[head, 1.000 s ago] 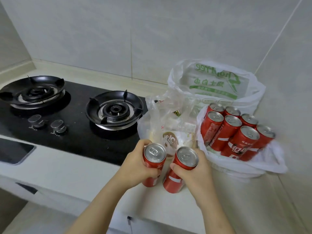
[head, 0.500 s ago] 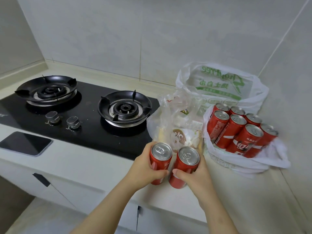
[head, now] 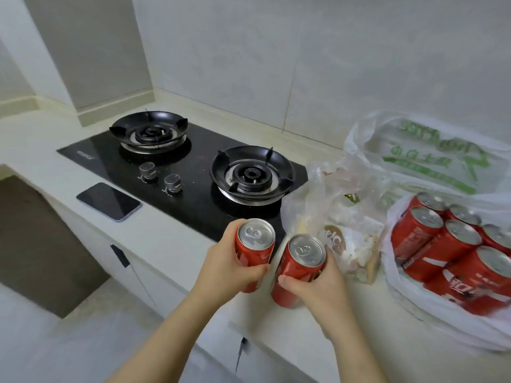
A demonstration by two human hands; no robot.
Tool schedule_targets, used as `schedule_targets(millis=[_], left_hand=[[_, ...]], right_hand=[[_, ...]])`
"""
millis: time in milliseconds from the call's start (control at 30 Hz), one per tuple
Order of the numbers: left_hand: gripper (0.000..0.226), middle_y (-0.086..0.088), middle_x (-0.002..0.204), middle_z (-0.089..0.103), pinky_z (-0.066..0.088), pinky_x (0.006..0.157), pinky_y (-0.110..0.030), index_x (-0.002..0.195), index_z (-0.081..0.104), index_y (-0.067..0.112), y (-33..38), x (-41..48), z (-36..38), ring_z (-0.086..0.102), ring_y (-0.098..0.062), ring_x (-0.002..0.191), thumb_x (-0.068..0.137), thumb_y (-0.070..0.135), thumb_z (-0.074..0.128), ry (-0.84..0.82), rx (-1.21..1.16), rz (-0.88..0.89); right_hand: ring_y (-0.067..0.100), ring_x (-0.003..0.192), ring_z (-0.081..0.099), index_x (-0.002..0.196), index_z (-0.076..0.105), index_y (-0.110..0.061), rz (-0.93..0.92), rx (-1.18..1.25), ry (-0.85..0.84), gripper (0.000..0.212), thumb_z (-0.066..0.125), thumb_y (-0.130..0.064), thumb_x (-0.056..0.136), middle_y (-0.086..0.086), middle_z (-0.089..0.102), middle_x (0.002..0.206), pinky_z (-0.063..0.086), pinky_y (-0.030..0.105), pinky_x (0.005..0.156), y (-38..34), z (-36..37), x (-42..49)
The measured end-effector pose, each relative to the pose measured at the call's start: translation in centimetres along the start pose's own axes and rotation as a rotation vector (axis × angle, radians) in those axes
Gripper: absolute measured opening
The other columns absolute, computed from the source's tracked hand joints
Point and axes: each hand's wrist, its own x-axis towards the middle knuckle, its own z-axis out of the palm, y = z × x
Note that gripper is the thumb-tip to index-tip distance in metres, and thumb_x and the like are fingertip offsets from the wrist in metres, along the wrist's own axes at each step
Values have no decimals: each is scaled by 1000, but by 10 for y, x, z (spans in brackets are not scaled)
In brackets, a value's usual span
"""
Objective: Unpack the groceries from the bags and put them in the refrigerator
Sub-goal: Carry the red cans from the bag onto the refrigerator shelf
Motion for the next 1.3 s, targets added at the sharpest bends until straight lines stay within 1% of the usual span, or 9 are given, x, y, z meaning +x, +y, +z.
schedule_targets(millis=[300,467,600,767,867,1033,1100,1167,1300], left_hand=[[68,24,100,62,49,80,-14,111,46,42,-4,-27,-39,59,6,94,59,17,83,355,47,-164],[70,31,97,61,45,72,-3,106,47,46,-7,-72,-61,56,13,95,56,14,84,610,69,-270],[67,35,95,61,43,71,-2,103,50,45,-8,-123,-79,57,13,91,51,18,83,824,112,-370],[65,45,93,55,41,68,0,98,48,45,-5,-203,-97,54,20,88,56,11,84,1042,161,-483],[63,34,86,62,42,66,-2,95,48,46,0,-253,-112,55,19,87,56,13,85,1167,166,-544],[62,44,91,56,39,67,1,96,48,45,13,-345,-137,53,22,87,57,13,84,1323,201,-597],[62,38,92,59,42,66,-2,99,49,44,18,-387,-147,55,18,88,56,15,83,1376,212,-628],[62,35,88,62,41,65,-2,99,49,46,23,-429,-156,55,19,87,57,15,83,1441,222,-652],[63,46,91,56,40,64,1,97,47,48,36,-503,-172,51,25,88,59,13,83,1560,261,-664]], right_hand=[[-2,77,61,96,54,-35,-99,-68,-397,55,83,-8,57,-15,66,84,46,19,68,-33,46,27],[-5,76,61,97,53,-37,-148,-99,-704,58,83,-7,57,-15,67,85,43,12,59,-47,85,15],[-5,76,62,95,53,-37,-206,-127,-924,56,82,-7,58,-15,66,85,43,9,55,-52,121,-14],[-8,80,60,97,51,-41,-283,-161,-1167,58,81,-8,59,-21,65,87,42,9,62,-57,159,-74],[-15,81,57,94,51,-41,-351,-173,-1284,56,80,-9,60,-23,64,85,41,8,63,-62,181,-119],[-5,81,59,98,50,-36,-419,-197,-1452,54,79,-10,61,-18,65,87,43,10,60,-71,217,-208],[1,82,61,95,51,-34,-449,-193,-1509,53,80,-9,59,-16,66,86,45,15,64,-73,230,-250],[-2,80,60,91,50,-33,-465,-175,-1569,51,80,-8,58,-15,65,84,43,14,63,-76,240,-294],[-8,73,60,93,51,-34,-496,-151,-1705,50,78,-8,59,-19,66,79,42,11,58,-80,260,-379]])
